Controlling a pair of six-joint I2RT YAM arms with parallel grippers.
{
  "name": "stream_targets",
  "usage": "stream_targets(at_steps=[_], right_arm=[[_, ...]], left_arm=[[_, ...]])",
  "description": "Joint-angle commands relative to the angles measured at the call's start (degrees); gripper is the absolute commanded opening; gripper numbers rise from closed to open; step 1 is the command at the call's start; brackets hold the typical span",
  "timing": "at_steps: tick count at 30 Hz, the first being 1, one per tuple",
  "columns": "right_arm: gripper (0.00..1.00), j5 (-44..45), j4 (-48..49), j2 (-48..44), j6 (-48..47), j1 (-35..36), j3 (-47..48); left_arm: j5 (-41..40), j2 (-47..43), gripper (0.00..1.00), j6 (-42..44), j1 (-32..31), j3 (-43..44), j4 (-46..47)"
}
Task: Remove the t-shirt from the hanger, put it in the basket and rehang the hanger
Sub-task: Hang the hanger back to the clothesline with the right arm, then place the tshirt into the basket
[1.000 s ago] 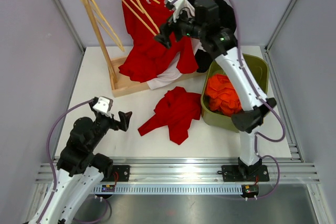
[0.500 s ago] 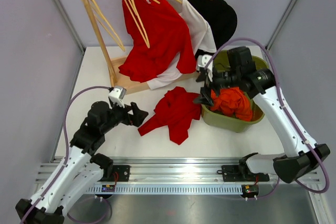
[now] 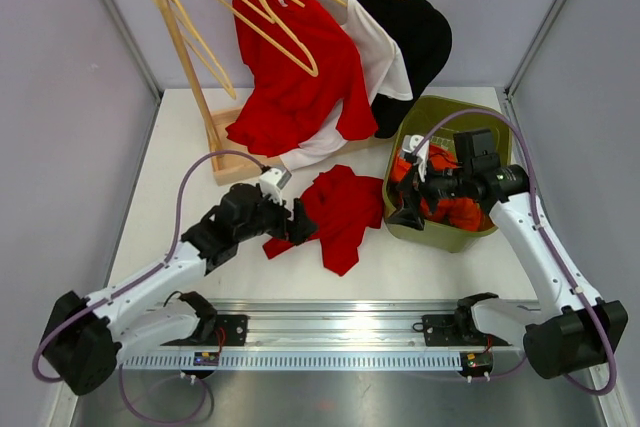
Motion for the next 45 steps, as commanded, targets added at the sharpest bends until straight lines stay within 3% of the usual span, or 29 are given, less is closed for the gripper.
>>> stream_targets(at_steps=[1,11,18,23,27,30,31,32,37,45], right_arm=[[0.99,-3.8,4.1,-1.3,1.1,-2.1,-0.8],[1.0,-5.2,4.7,-2.5,0.5,-5.8,-3.4],[0.99,-5.5,4.8,-3.4,0.9,-6.6,-4.0],[0.99,-5.7,4.6,-3.9,0.6,-6.8,-4.0],[0.99,-5.9,4.4,-4.0,0.8,-7.2,-4.0],[0.99,-6.1,4.4,-4.2,0.7,-7.3,-4.2],[0.99,-6.1,4.5,-4.4,0.7,-7.4,-4.2],[1.0,-6.3,4.5,-4.3,0.8,-7.5,-4.2],[0.99,-8.9,1.8,-3.5,-3.1,-7.5,-4.5],[0.99,-17.1,-8.2,-2.1,-18.5,-7.5,-3.5]], left_arm=[[-3.3,4.2,0.97,2.7,-2.4,0.9,9.8],[-8.6,20.3,0.97,8.3,-6.6,7.1,16.4],[-16.0,34.3,0.95,9.9,-10.9,16.4,13.7],[-21.3,40.7,0.91,9.3,-13.8,17.6,13.6],[-22.5,44.3,0.68,7.2,-14.7,16.8,15.1],[-22.6,45.2,0.38,6.3,-14.8,14.0,17.7],[-22.6,45.0,0.24,6.1,-14.8,13.2,19.8],[-22.6,44.5,0.05,5.9,-14.8,12.0,20.6],[-21.0,35.7,0.0,7.5,-14.9,7.0,21.4],[-16.7,13.0,0.0,11.6,-15.8,6.2,6.4]])
